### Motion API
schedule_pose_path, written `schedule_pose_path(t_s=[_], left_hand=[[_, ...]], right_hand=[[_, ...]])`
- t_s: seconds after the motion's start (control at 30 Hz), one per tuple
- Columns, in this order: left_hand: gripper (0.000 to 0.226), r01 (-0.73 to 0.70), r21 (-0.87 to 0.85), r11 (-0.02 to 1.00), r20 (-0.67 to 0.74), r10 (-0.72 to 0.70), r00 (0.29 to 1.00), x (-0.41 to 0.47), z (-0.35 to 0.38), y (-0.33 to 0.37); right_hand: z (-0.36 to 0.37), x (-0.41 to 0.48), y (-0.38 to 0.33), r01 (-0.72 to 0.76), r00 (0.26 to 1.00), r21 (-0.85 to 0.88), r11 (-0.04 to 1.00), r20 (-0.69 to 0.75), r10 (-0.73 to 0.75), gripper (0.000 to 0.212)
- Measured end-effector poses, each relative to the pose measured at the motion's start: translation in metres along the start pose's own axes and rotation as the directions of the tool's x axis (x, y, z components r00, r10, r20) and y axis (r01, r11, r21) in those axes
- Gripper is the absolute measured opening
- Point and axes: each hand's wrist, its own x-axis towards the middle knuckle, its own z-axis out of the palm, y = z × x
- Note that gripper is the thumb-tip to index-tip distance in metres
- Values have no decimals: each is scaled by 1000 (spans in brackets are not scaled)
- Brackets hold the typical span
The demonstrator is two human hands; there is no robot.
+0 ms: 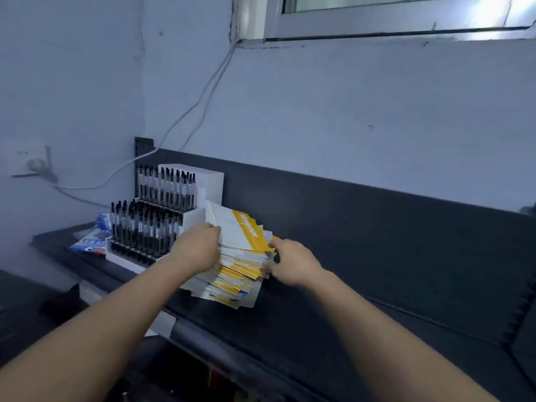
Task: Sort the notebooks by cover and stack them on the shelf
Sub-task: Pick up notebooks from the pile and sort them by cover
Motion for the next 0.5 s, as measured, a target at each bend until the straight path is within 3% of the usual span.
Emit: schedule_pose_path(t_s=[0.1,0.17,0.33,0.5], left_hand=[[24,73,-66,995,30,-71,997,17,11,-1],[32,120,-97,988,42,-116,992,23,15,0],[39,216,42,976,-10,-215,976,37,23,6],[32,103,102,989,-58,-98,994,42,26,12]], right_hand=[[7,23,11,-36,998,113,993,52,30,49],[13,38,14,-52,994,166,985,101,35,50],[27,60,17,-162,982,411,897,160,104,59],[37,79,27,-282,957,624,729,132,257,48]])
